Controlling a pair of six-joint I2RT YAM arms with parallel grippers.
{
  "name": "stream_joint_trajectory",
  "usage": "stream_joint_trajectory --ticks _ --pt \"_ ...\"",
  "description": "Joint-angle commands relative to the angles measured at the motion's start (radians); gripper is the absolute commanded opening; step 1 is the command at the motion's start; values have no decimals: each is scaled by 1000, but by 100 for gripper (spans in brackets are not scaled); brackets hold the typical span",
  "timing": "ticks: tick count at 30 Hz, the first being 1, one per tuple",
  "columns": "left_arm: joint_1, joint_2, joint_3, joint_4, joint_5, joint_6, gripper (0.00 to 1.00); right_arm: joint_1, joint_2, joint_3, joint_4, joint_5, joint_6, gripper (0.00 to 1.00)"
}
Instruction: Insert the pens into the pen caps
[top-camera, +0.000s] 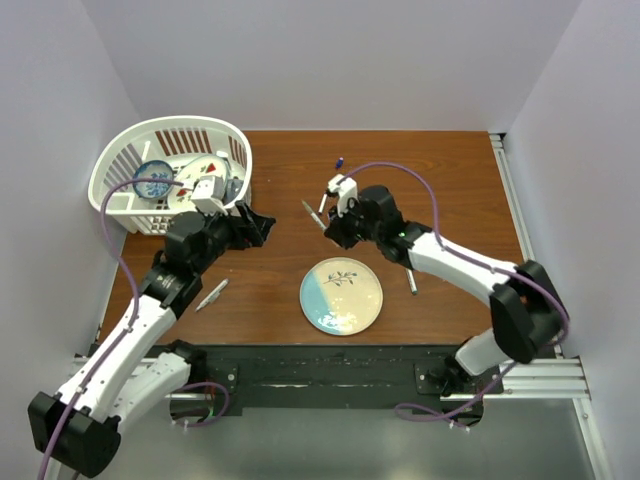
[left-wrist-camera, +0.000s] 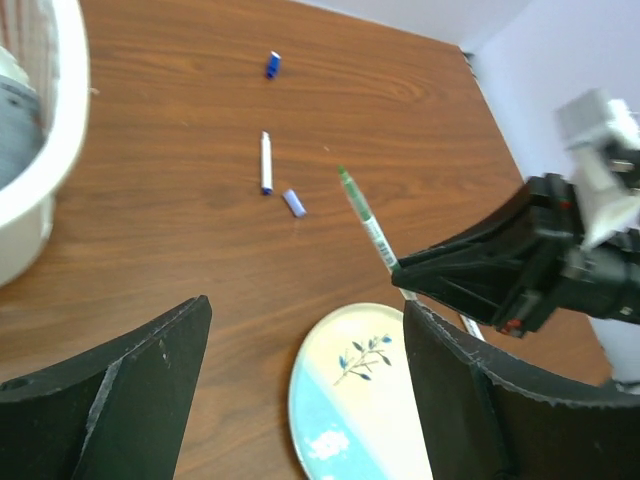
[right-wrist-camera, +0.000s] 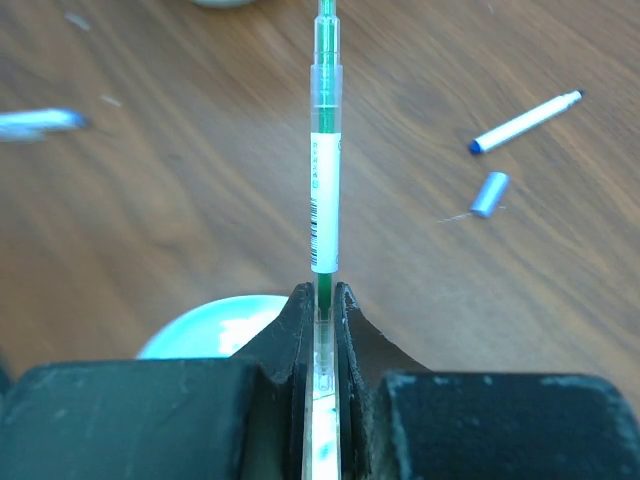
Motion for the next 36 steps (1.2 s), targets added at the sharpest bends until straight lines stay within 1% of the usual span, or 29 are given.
stream_joint_trajectory --ticks 1,3,5,6,9,13,15,17,21,24,25,27,28,30,31,32,34,35,36 --pt "5 57 47 133 120 -71 82 31 -135 -112 194 -74 182 0" --pt "5 75 51 170 165 -97 82 51 -192 -150 234 -77 225 0" --pt "5 98 44 255 219 -112 82 70 -240 -174 259 -74 250 0" --pt "5 115 36 313 235 -129 82 76 -250 -178 267 -73 268 0" --pt "4 158 27 409 292 -156 82 96 -278 -175 262 -74 290 0" --pt "0 209 19 480 325 -173 80 108 -297 -164 256 -85 305 0" --pt "-1 235 13 503 334 -178 75 114 -309 -161 253 -86 308 0" --pt "-3 249 10 520 360 -180 70 119 -317 -161 250 -82 307 0" --pt "-9 267 -4 593 426 -201 61 120 -321 -158 248 -103 313 0" --pt "-16 275 -13 634 470 -209 50 120 -307 -158 261 -132 330 0" --pt "-19 276 -13 636 475 -210 44 122 -298 -158 264 -134 334 0" --pt "-27 276 -21 647 492 -207 36 122 -294 -166 283 -135 348 0" --pt "-27 276 -24 651 501 -209 24 120 -292 -167 288 -132 353 0" --pt "-30 275 -31 653 518 -209 13 123 -292 -169 296 -134 365 0" --pt "-30 273 -36 655 522 -210 3 122 -294 -169 297 -135 368 0" --pt "-30 270 -36 652 527 -210 0 122 -295 -169 296 -137 376 0" --pt "-30 266 -39 650 542 -207 0 122 -295 -167 293 -160 382 0" --pt "-30 263 -39 647 547 -207 0 122 -298 -167 291 -175 386 14" --pt "-30 258 -39 647 564 -206 0 122 -297 -172 303 -218 389 21"
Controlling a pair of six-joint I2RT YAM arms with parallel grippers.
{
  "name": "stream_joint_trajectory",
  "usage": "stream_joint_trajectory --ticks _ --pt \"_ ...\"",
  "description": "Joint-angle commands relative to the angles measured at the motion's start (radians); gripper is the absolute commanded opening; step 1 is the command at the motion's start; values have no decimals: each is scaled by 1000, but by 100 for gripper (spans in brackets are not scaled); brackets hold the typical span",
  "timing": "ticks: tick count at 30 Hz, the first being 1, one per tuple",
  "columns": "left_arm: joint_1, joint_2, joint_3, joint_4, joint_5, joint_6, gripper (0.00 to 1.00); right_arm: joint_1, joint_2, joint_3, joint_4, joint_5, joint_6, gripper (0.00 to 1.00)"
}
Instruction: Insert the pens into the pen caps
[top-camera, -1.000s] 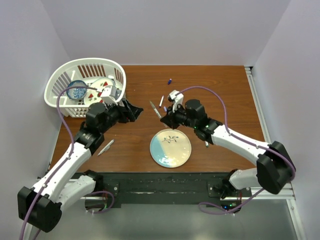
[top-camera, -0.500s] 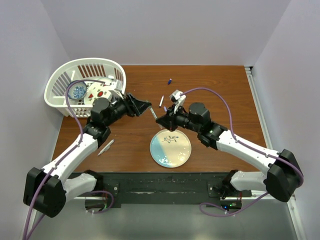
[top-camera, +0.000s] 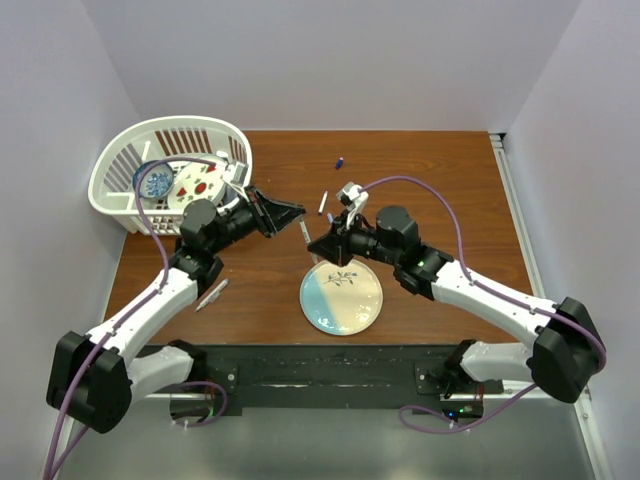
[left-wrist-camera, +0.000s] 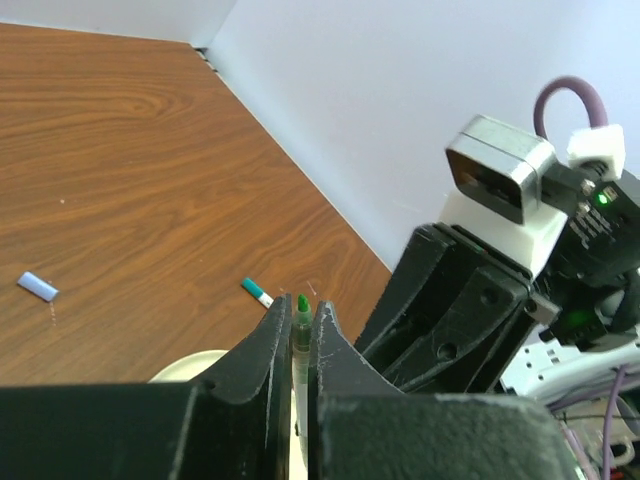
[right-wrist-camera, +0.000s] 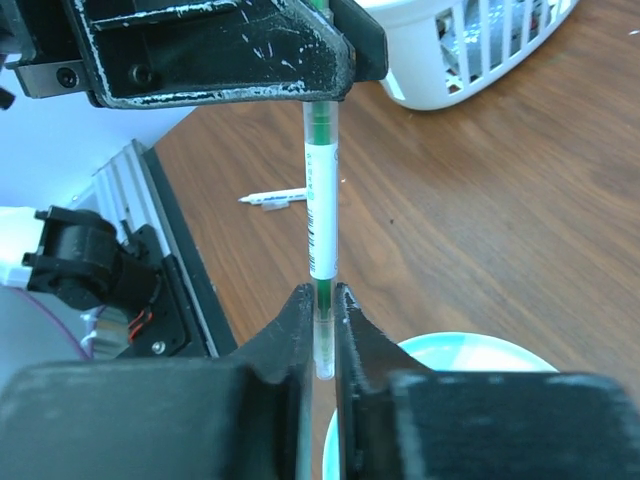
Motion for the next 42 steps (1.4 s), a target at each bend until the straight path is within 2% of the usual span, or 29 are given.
stream_joint_trajectory --ticks 1,3,4,17,18,19,20,21,22,23,24,26,27,28,30,37,38,39,42 --pt "-10 -19 -9 36 95 11 0 2 -11 -1 96 -107 43 27" --pt "-10 -27 -8 40 122 8 0 2 -14 -19 129 -157 57 39" --pt "-10 -28 -5 43 131 3 0 2 -14 -24 138 -171 58 41" --pt "-10 -39 11 54 181 -11 0 5 64 -38 191 -288 93 42" --pt "-10 -39 11 54 181 -11 0 7 65 -39 191 -289 95 41" --pt "-12 -37 11 54 179 -11 0 6 70 -41 191 -288 95 34" --pt "-9 -40 11 51 179 -9 0 7 69 -41 192 -286 95 9" --pt "-9 -42 12 48 170 -8 0 7 67 -48 200 -279 96 1" --pt "-9 -43 15 36 156 0 3 9 65 -54 206 -273 98 0" --pt "-9 -56 20 -10 133 8 14 7 55 -61 215 -271 107 0" --pt "-9 -63 23 -44 68 14 35 7 47 -70 227 -260 110 0" --pt "-9 -95 31 -129 -2 24 51 7 26 -74 226 -242 116 0" --pt "-9 -109 34 -165 -78 28 64 6 18 -79 223 -233 115 0" --pt "-9 -123 43 -206 -127 25 69 7 9 -81 215 -208 112 0" --pt "-9 -161 55 -344 -288 14 73 7 -17 -88 200 -190 106 0" --pt "-7 -237 78 -723 -718 -109 72 6 -91 -128 197 -138 92 0" --pt "-7 -237 80 -824 -773 -130 71 6 -99 -130 191 -132 86 0" --pt "-7 -234 80 -876 -893 -156 69 6 -105 -128 177 -127 81 0" --pt "-6 -206 77 -1099 -1104 -334 61 6 -128 -125 146 -110 67 0"
